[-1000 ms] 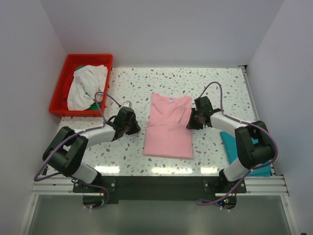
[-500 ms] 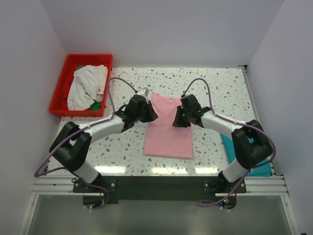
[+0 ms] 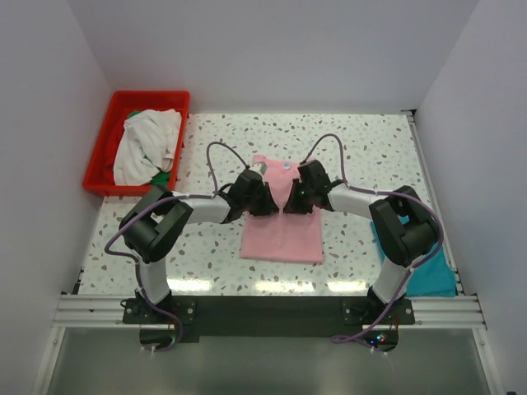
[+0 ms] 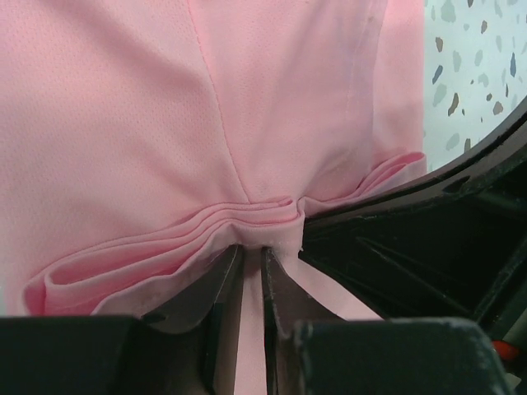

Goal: Fold and stack the t-shirts
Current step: Fold the tshirt

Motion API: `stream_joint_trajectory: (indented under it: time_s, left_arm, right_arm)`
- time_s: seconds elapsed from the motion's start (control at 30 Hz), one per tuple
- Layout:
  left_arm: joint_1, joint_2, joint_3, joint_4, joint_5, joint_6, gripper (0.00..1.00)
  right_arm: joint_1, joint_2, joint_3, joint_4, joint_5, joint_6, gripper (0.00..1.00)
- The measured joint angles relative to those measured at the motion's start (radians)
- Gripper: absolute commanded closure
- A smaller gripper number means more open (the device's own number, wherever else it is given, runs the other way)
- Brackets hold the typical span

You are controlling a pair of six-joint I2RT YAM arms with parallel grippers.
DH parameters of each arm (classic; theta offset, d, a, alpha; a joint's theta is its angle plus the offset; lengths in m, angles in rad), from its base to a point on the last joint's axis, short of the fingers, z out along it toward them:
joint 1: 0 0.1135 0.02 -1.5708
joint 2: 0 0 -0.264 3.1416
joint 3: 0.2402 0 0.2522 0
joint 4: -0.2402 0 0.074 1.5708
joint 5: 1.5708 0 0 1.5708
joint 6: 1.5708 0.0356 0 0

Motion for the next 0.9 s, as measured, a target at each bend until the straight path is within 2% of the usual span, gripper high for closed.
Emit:
stream_joint_trajectory:
  time_s: [0.33, 0.7, 0.9]
  left_arm:
    - [-0.003, -0.061, -0.079, 0.006, -0.090, -0.051, 0.80]
    - [0.005, -0.091, -0.121, 0.021, -0.092, -0.056, 0.81]
    - [0.017, -0.110, -0.138, 0.014, -0.091, -0.056, 0.81]
  right_arm:
    - [-0.027, -0.048, -0.081, 0.062, -0.013, 0.014, 0.85]
    - [-0.219, -0.129, -0.180, 0.035, -0.123, -0.023, 0.84]
    - [-0.285, -0.156, -0.203, 0.009, -0.146, -0.066, 0.83]
